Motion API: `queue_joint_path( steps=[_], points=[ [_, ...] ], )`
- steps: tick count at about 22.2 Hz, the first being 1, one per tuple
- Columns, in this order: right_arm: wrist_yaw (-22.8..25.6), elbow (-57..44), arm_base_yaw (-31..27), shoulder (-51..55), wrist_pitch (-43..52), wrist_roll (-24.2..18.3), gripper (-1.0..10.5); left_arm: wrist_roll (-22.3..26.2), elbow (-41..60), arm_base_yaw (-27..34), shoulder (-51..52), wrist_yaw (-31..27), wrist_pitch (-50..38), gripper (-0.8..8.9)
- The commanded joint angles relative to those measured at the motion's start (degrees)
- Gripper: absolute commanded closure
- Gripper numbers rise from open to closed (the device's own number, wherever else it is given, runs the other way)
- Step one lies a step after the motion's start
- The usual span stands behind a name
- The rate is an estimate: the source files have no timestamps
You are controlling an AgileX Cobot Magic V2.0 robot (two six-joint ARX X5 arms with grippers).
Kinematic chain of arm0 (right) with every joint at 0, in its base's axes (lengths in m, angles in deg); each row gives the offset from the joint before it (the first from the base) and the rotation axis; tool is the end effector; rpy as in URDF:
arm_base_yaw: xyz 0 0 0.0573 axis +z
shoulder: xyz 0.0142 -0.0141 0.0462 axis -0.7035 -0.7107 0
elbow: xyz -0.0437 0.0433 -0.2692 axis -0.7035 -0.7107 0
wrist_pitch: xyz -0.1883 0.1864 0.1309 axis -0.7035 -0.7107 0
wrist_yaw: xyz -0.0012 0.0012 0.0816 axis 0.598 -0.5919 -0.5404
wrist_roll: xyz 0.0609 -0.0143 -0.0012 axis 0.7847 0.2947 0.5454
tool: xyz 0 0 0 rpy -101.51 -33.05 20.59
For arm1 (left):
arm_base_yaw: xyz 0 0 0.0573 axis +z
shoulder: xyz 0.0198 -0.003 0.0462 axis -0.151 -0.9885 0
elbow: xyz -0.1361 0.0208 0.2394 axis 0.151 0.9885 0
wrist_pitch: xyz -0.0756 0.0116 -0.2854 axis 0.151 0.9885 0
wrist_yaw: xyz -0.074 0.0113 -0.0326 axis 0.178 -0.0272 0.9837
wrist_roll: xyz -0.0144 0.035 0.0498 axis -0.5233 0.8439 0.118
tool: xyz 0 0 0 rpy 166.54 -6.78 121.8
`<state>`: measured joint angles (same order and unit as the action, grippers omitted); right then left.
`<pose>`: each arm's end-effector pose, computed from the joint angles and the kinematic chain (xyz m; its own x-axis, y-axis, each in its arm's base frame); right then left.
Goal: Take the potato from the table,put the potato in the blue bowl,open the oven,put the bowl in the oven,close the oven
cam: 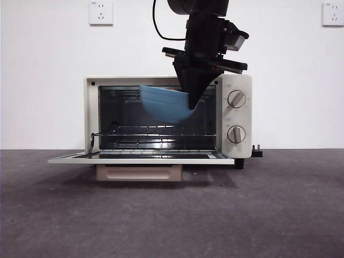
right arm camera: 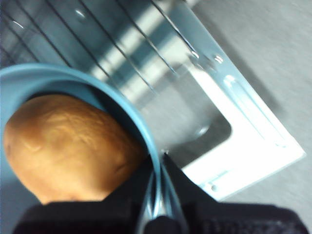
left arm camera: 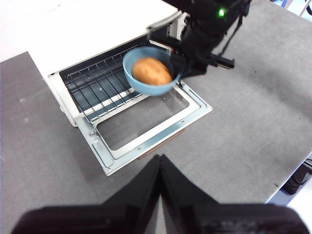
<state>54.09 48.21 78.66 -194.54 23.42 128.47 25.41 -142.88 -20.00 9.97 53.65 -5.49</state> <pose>0.4049 0.2686 0.2859 0.3851 0.1647 -0.9081 0.6148 0.6880 0.3855 0.1168 -0.0678 0.4759 0.7028 -0.4760 -0.5287 0.5698 0.8216 0.0179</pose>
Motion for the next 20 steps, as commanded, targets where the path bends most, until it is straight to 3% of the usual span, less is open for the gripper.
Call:
queue_joint_path(
  steps=[1,20],
  points=[
    [0.28,0.22,-1.14,-0.98,-0.09,1.90,9.6,0.66,0.13,-0.13,0.26,-0.17,-0.02,8.19],
    [1.03,0.20,-4.35,-3.26,4.02,0.26,9.6,0.66,0.13,-0.13,-0.28,-0.20,-0.07,8.19]
  ],
)
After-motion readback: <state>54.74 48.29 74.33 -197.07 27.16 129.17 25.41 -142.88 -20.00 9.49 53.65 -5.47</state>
